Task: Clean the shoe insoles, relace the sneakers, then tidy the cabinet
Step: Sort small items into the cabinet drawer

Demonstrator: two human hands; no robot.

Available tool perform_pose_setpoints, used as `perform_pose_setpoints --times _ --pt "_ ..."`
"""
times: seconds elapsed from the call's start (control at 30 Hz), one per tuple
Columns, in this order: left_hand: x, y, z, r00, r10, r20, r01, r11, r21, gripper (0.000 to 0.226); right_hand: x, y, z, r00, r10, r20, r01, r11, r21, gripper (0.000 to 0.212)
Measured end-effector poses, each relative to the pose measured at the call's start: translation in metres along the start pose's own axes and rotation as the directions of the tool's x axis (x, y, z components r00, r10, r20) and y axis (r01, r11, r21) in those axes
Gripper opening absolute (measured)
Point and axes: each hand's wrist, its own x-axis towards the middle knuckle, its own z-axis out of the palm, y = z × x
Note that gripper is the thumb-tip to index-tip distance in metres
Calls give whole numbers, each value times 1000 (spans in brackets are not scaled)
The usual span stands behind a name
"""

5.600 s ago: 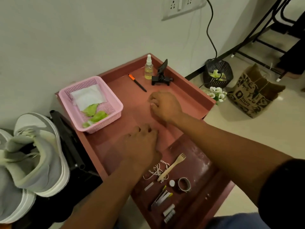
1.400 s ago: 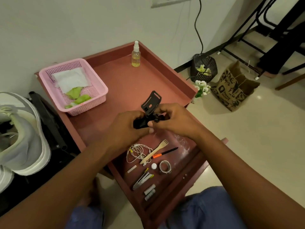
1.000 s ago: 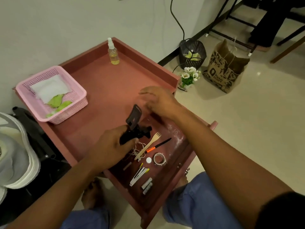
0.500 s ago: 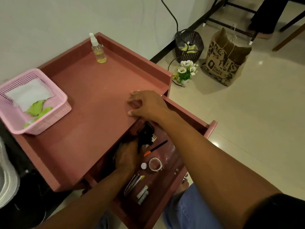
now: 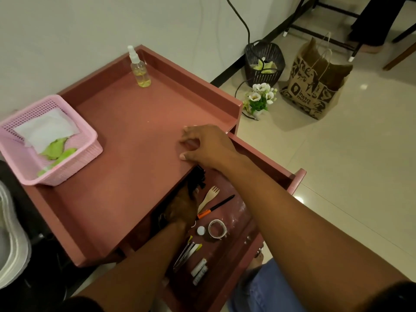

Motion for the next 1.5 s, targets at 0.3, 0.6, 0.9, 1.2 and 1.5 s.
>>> perform_pose_setpoints --times 0.3,0.6,0.9,1.2,1.5 --pt "-9 -4 -8 988 -143 63 140 989 45 44 -1 2 4 999 32 10 -31 999 -44 57" --pt "-67 49 -174 533 160 831 -238 971 -33 51 -5 -15 -4 995 94 14 -93 994 -49 58" --pt "47 83 -246 991 127 -38 -125 791 -600 23 -3 -49 7 980 146 -138 -172 966 -193 25" --pt "185 74 -242 923 16 -385 -121 960 -252 96 12 -66 18 962 189 -196 -242 923 -300 15" --pt "230 79 -230 897 63 -438 -167 965 -203 57 16 -65 15 965 187 -184 -239 914 -326 15"
